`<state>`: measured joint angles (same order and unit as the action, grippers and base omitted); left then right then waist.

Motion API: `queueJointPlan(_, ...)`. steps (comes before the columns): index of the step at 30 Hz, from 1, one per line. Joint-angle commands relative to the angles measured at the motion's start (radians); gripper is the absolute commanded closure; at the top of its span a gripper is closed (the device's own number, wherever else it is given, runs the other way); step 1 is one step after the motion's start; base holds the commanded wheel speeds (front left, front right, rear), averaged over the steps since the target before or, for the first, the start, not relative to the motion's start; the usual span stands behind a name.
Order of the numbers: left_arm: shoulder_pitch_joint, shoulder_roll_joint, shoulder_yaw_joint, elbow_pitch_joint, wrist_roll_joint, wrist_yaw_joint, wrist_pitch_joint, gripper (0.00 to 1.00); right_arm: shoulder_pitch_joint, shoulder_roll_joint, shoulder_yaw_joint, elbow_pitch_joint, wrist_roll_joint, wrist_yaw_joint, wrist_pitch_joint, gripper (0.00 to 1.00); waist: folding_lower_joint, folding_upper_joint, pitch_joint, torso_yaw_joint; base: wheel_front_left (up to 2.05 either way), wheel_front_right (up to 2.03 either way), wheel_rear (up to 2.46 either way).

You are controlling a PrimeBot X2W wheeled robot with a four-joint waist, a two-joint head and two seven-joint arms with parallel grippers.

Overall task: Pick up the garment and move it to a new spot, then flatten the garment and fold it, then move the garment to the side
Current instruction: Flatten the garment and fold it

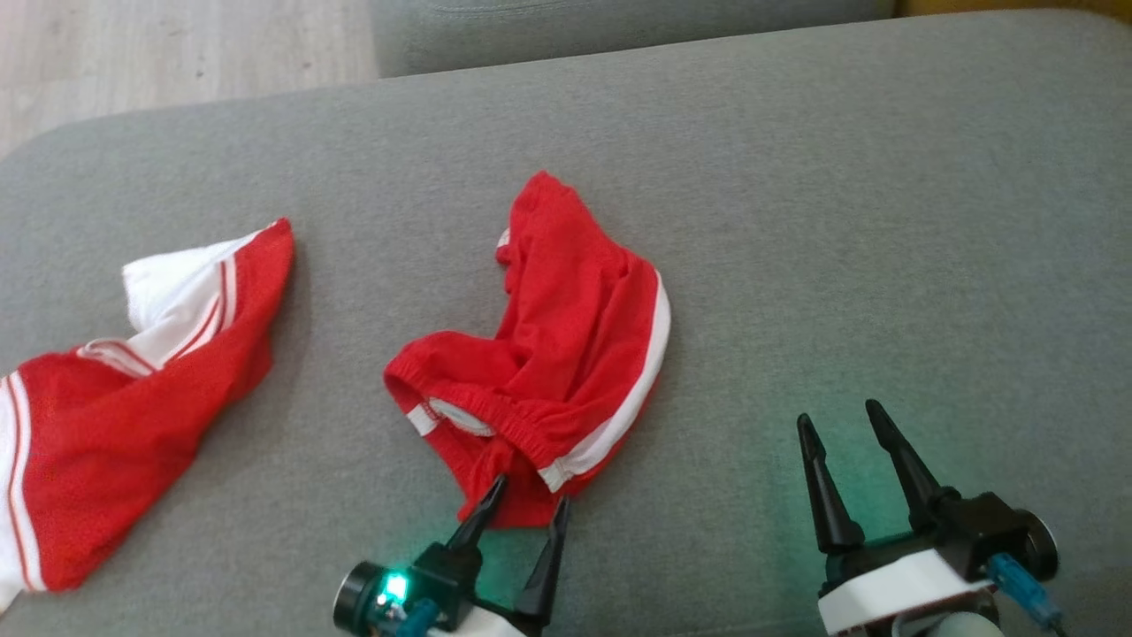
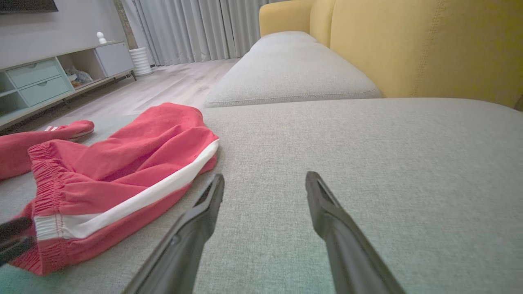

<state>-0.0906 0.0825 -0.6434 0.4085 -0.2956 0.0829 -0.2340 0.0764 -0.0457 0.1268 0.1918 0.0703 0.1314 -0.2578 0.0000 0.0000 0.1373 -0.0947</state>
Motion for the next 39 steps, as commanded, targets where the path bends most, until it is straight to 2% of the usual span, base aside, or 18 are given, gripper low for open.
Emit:
queueJointPlan(1, -0.041, -0.010, 0.032, -0.003, -0.024, -0.007, 0.004, 0.00, -0.014, -0.005, 0.025, -0.027, -0.002, -0.001, -0.004, 0.00, 0.0000, 0.0000, -0.001, -0.014, 0.00, 0.00, 0.00)
queueJointPlan(7, -0.070, -0.025, 0.040, 0.051, -0.097, -0.031, -0.002, 0.00, -0.009, -0.006, 0.020, -0.028, -0.001, -0.001, -0.004, 0.00, 0.0000, 0.0000, 0.005, -0.049, 0.00, 0.00, 0.00)
queueJointPlan(8, -0.074, -0.026, 0.039, 0.051, -0.102, -0.034, -0.005, 0.18, -0.009, -0.006, 0.018, -0.028, -0.001, -0.001, -0.004, 0.00, 0.0000, 0.0000, 0.006, -0.052, 0.00, 0.00, 0.00)
queueJointPlan(9, -0.077, -0.027, 0.039, 0.049, -0.106, -0.036, -0.009, 0.53, -0.008, -0.006, 0.018, -0.028, -0.001, -0.001, -0.004, 0.00, 0.0000, 0.0000, 0.007, -0.054, 0.00, 0.00, 0.00)
queueJointPlan(10, -0.082, -0.027, 0.038, 0.045, -0.105, -0.036, -0.013, 0.56, -0.008, -0.006, 0.018, -0.028, -0.001, -0.001, -0.004, 0.00, 0.0000, 0.0000, 0.008, -0.056, 0.00, 0.00, 0.00)
queueJointPlan(12, -0.089, -0.028, 0.040, 0.035, -0.105, -0.037, -0.020, 1.00, -0.009, -0.006, 0.020, -0.026, 0.000, -0.001, -0.004, 0.00, 0.0000, 0.0000, 0.008, -0.062, 0.00, 0.00, 0.00)
queueJointPlan(15, -0.100, -0.029, 0.031, 0.021, -0.094, -0.045, -0.024, 1.00, -0.013, -0.006, 0.025, -0.023, 0.002, -0.001, -0.004, 0.00, 0.0000, 0.0000, 0.002, -0.076, 0.00, 0.00, 0.00)
queueJointPlan(19, -0.200, -0.030, -0.008, 0.000, -0.059, -0.093, -0.025, 1.00, -0.015, -0.005, 0.032, -0.016, 0.004, -0.001, -0.004, 0.00, 0.0000, 0.0000, -0.015, -0.096, 0.00, 0.00, 0.00)
queueJointPlan(25, -0.591, -0.025, -0.051, -0.003, 0.010, -0.186, 0.062, 1.00, -0.031, -0.005, 0.052, -0.011, 0.008, -0.001, -0.004, 0.00, 0.0000, 0.0000, -0.039, -0.147, 0.00, 0.00, 0.00)
queueJointPlan(31, -0.914, -0.011, -0.010, -0.003, -0.058, -0.210, 0.115, 1.00, -0.021, -0.005, 0.048, -0.008, 0.025, -0.001, -0.004, 0.00, 0.0000, 0.0000, -0.046, -0.171, 0.00, 0.00, 0.00)
queueJointPlan(35, -0.943, 0.026, -0.012, -0.056, -0.152, -0.213, 0.144, 1.00, -0.007, -0.005, 0.030, -0.014, 0.032, -0.001, -0.004, 0.00, 0.0000, 0.0000, -0.051, -0.150, 0.00, 0.00, 0.00)
queueJointPlan(39, -0.816, 0.124, -0.050, -0.176, -0.264, -0.213, 0.210, 1.00, 0.003, -0.005, -0.003, -0.029, 0.036, -0.001, -0.004, 0.00, 0.0000, 0.0000, -0.044, -0.106, 0.00, 0.00, 0.00)
